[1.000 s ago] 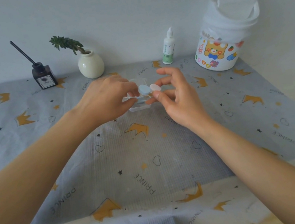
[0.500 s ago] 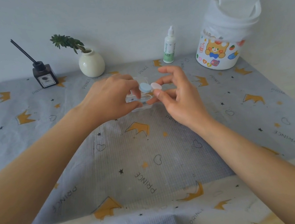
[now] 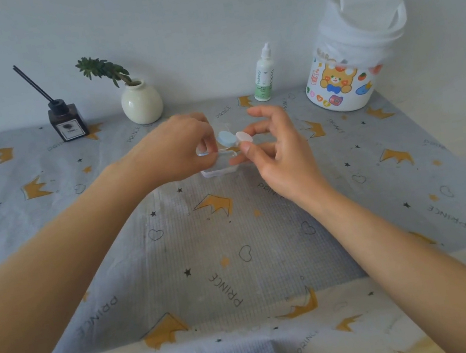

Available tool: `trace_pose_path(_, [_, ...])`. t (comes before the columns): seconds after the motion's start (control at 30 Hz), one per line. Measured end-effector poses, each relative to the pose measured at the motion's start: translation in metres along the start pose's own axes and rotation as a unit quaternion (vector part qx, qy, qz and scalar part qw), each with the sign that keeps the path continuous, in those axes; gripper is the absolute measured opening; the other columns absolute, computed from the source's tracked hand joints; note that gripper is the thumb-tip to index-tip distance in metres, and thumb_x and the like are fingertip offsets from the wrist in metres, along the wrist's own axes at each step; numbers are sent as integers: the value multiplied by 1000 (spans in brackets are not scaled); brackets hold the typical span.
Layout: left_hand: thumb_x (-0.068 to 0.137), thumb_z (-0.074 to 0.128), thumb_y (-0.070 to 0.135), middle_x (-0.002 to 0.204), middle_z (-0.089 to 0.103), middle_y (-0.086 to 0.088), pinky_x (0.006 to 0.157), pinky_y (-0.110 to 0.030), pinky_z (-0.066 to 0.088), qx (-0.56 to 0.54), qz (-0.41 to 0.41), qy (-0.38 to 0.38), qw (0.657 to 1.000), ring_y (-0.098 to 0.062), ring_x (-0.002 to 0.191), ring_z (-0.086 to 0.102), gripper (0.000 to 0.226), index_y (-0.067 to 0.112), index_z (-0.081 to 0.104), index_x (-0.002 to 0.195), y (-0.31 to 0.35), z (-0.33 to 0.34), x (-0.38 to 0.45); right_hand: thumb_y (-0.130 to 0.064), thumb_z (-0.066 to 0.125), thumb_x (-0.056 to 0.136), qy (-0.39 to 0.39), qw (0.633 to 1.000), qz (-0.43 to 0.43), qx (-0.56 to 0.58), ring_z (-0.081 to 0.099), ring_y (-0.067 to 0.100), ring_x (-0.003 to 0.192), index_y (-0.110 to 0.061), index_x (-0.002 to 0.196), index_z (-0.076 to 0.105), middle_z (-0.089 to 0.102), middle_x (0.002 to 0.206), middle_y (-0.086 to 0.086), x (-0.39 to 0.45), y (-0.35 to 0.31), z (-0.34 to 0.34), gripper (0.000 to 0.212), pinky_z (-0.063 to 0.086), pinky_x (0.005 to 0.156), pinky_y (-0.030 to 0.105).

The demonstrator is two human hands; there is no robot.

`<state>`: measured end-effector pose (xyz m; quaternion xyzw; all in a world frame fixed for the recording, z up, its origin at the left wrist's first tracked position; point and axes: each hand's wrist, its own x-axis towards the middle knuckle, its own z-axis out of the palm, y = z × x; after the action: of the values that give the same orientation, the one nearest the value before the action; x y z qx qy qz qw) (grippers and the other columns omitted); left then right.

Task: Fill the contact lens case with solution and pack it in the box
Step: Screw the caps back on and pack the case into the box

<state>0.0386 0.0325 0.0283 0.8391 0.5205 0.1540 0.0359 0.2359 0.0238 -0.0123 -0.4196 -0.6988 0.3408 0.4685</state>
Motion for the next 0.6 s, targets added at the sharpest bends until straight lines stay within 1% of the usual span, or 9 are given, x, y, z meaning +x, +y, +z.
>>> trace_pose_path(0.07, [87, 71, 20, 97, 63, 1, 71, -14, 50, -34, -18, 25, 999, -2, 74, 58, 6, 14, 71, 86, -2, 0, -2, -7, 60, 96, 2, 1000, 0, 1, 75, 6, 73, -17, 134, 42, 65, 109, -4, 0, -1, 0, 43, 48, 65, 15])
trace_pose_path(0.17, [86, 72, 17, 94, 64, -2, 73, -15, 52, -70, -34, 73, 994, -9, 79, 64, 4, 14, 70, 84, -4, 0, -9, -8, 63, 95, 0, 1000, 2, -1, 74, 4, 73, -17, 133, 44, 65, 108, -5, 0, -2, -1, 44, 47, 63, 11])
trace_pose_path(0.23, [86, 72, 17, 95, 64, -2, 72, -14, 54, -96, -51, 115, 987, -9, 79, 64, 5, 12, 71, 86, -5, 1, -15, -8, 65, 93, -5, 1000, -3, -11, 74, 2, 73, -16, 131, 45, 66, 108, -5, 0, -2, 0, 43, 44, 61, 7])
trace_pose_path(0.33, [87, 72, 17, 98, 64, -2, 72, -14, 54, -131, -74, 155, 976, -9, 83, 65, 7, 11, 72, 90, -4, 8, -22, -7, 68, 91, -16, 999, -15, -29, 73, 0, 73, -17, 128, 49, 65, 108, -3, -1, -2, 0, 42, 43, 60, 6])
trace_pose_path(0.43, [87, 72, 16, 99, 66, -3, 72, -10, 52, -154, -88, 176, 968, -9, 85, 66, 6, 11, 71, 90, -3, 14, -26, -9, 72, 87, -20, 997, -40, -68, 71, -3, 71, -17, 124, 54, 67, 108, -3, -1, -2, 2, 42, 45, 65, 6])
trace_pose_path(0.53, [86, 72, 12, 101, 65, -5, 70, -7, 51, -194, -99, 193, 957, -4, 82, 66, 7, 9, 70, 91, -2, 19, -26, -12, 75, 84, -23, 991, -67, -116, 70, -2, 73, -16, 117, 60, 69, 109, -4, 1, -2, 4, 36, 44, 73, 4])
trace_pose_path(0.57, [86, 72, 11, 101, 65, -6, 69, -7, 51, -202, -102, 195, 954, -3, 82, 66, 7, 8, 70, 91, -1, 21, -27, -13, 75, 84, -26, 989, -77, -128, 70, -1, 74, -16, 115, 61, 69, 109, -4, 1, -1, 4, 34, 45, 75, 5])
trace_pose_path(0.6, [86, 72, 11, 101, 65, -7, 68, -7, 51, -206, -104, 197, 953, -2, 83, 66, 7, 7, 69, 91, -1, 23, -27, -13, 74, 84, -30, 986, -87, -139, 70, 0, 76, -16, 113, 62, 69, 109, -5, 2, -1, 5, 31, 48, 78, 10])
